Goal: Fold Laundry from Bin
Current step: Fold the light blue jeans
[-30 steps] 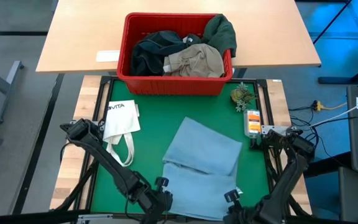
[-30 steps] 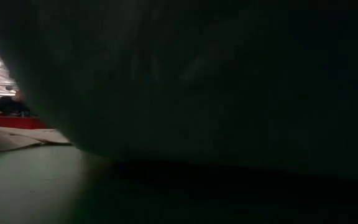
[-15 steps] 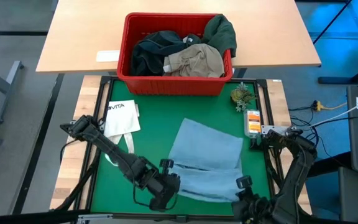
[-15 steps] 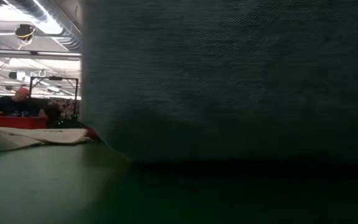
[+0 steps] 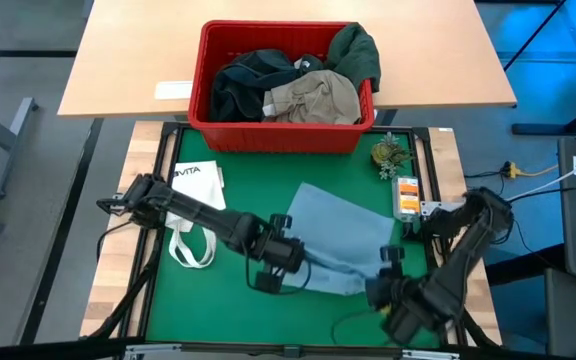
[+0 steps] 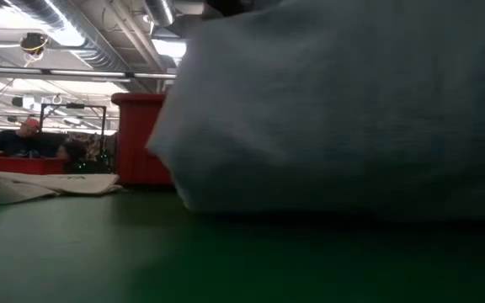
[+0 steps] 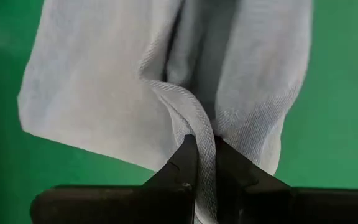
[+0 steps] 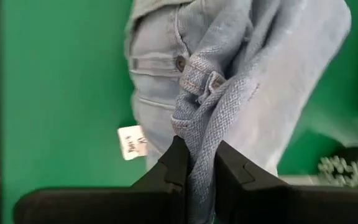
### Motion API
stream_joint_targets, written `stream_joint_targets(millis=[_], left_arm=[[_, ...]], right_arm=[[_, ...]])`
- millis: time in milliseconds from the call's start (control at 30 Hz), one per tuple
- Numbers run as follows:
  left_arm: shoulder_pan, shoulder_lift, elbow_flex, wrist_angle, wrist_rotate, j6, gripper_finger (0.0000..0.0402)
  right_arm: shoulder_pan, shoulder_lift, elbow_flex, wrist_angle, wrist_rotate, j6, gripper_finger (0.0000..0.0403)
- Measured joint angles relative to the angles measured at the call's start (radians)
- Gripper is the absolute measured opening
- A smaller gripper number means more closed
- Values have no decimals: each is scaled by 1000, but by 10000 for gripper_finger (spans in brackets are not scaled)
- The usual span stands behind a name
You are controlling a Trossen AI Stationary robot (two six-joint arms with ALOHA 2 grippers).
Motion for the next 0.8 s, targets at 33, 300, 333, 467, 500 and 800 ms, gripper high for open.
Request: stream_joint_targets(millis=[33,300,333,467,500,800], left_arm=[[14,0,0,0,0,23,21],[159,0,0,12,0,97,21],[175,0,0,14,0,100,21],[217,0,0,29,13,140,21],[222,0,0,37,13,168,21],[331,0,0,129,8,290,21]], right_arm=[[-15,-23,-32,0,1,10,39],[-144,-164,-293,34,-7,15,40],[-162,-177,-321,39,-17,15,40],[-201,-229,-375,40,-25,21,40],[-199,-244,-376,40,-25,21,40],[-294,-363,-377,41,4,103,40]])
